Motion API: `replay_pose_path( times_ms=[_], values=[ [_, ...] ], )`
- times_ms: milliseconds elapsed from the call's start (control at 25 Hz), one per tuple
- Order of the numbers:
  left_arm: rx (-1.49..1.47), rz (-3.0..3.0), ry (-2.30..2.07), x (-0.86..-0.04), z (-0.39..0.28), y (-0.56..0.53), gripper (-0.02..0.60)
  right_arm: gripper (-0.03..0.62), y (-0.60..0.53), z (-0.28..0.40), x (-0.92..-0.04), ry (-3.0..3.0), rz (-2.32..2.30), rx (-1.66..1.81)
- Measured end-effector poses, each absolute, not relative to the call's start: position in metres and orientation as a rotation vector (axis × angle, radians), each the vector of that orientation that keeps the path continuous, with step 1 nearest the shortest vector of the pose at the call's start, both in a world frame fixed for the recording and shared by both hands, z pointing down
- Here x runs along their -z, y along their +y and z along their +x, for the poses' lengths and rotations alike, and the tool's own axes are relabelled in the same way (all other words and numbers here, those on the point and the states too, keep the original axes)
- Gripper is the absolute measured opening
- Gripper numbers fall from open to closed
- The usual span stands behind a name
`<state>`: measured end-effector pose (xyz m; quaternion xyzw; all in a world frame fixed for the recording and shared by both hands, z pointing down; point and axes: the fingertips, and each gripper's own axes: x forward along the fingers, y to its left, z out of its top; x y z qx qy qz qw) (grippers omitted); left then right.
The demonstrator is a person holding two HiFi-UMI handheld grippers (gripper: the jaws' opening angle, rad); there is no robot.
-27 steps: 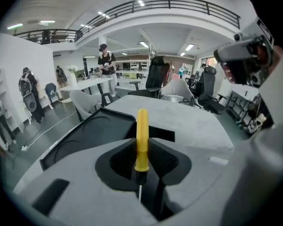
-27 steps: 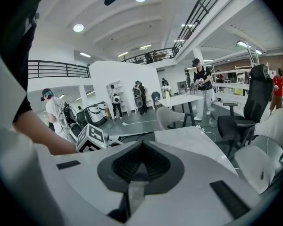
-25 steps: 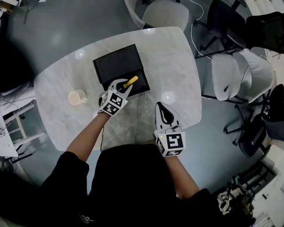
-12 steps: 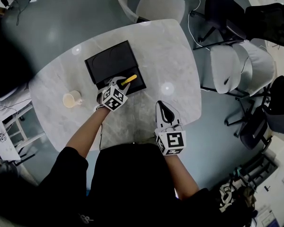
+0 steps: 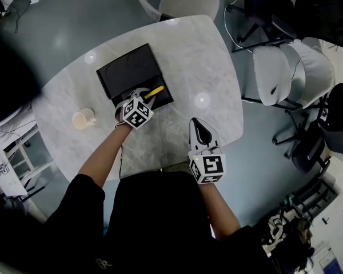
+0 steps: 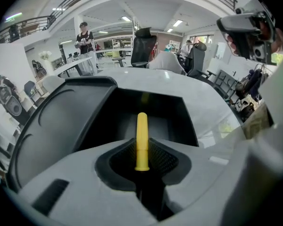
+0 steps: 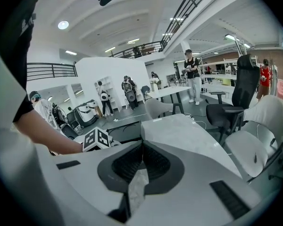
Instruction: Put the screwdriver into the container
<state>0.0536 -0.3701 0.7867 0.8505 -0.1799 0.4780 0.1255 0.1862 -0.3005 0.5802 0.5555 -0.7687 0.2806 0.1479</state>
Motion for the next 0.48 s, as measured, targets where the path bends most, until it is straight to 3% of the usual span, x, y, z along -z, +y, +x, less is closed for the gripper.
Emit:
replay_pose_path(
  times_ms=[360, 480],
  values=[
    [-1.443, 2.49, -0.541, -0.7888, 0.0558, -0.3704, 0.092, 0.012, -0.2927, 0.182, -0.5833, -2.224, 1.571, -0.794],
    [-1.452, 2.475, -0.552, -0.7881, 0.0555, -0.372, 0.125, 0.012, -0.2919, 0.184, -0.5818, -2.229, 1.579, -0.798]
  ],
)
